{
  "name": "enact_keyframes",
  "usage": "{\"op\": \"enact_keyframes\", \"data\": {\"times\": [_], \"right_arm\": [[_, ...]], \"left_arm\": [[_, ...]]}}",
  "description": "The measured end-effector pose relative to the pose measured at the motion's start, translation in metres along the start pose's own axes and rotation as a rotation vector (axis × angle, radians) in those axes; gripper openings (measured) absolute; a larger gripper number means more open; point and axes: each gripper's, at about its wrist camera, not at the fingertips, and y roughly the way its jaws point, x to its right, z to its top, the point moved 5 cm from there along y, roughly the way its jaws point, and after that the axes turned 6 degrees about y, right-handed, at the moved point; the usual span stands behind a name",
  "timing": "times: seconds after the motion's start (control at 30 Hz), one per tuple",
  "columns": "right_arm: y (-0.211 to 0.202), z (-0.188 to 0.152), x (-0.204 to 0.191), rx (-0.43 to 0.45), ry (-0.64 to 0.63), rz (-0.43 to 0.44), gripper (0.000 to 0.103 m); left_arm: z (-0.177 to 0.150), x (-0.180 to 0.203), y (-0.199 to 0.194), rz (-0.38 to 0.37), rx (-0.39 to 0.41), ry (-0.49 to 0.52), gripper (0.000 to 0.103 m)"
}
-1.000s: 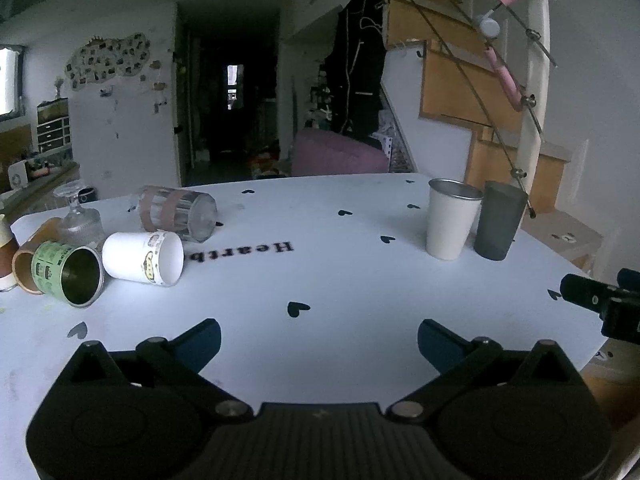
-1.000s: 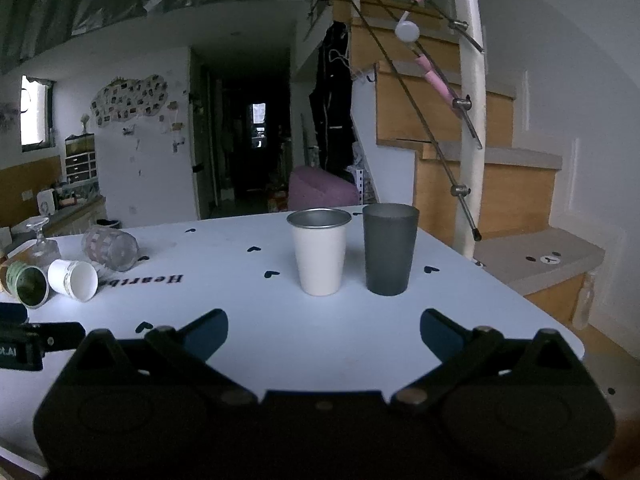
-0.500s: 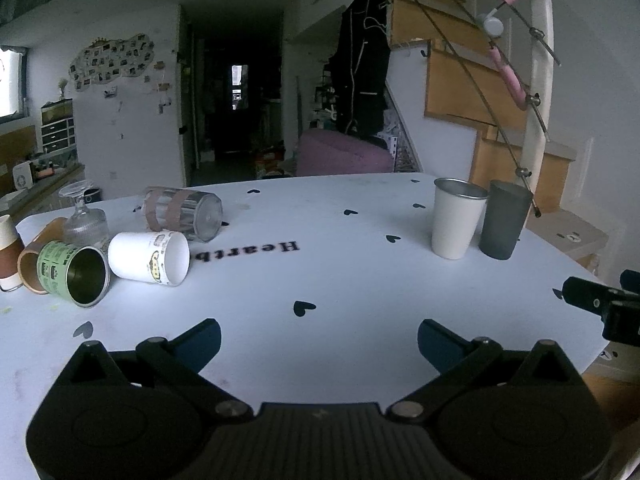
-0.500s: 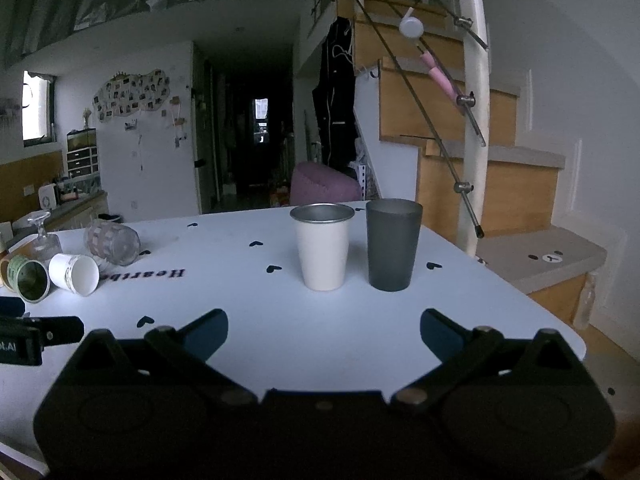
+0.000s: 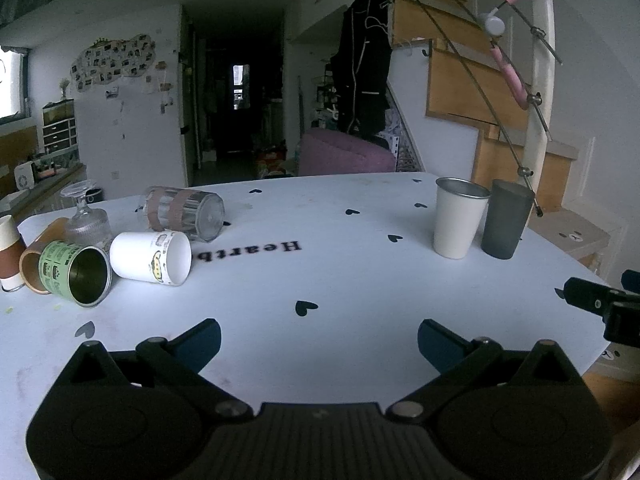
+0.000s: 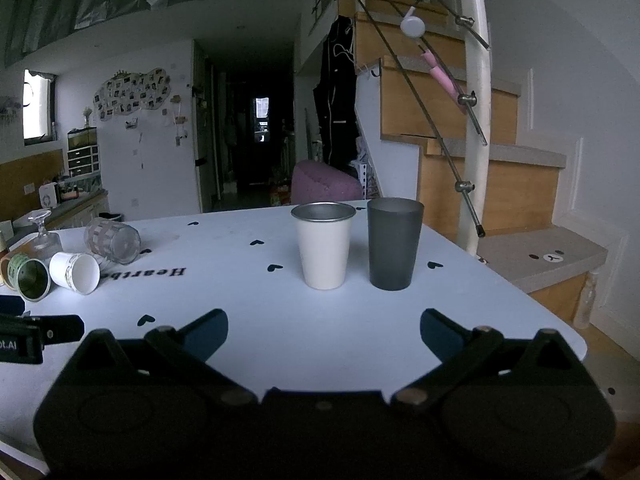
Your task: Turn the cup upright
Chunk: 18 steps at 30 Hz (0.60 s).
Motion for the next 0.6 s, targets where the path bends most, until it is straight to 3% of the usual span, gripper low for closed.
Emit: {"op": "enact_keyframes", "data": {"times": [0.6], "right_arm": [[-0.0005, -0.0001, 0.0002, 0.0, -0.001, 0.0, 0.103]], "left_arm": [[0.0003, -0.0007, -0.0004, 0.001, 0.002, 0.002, 0.103]]}}
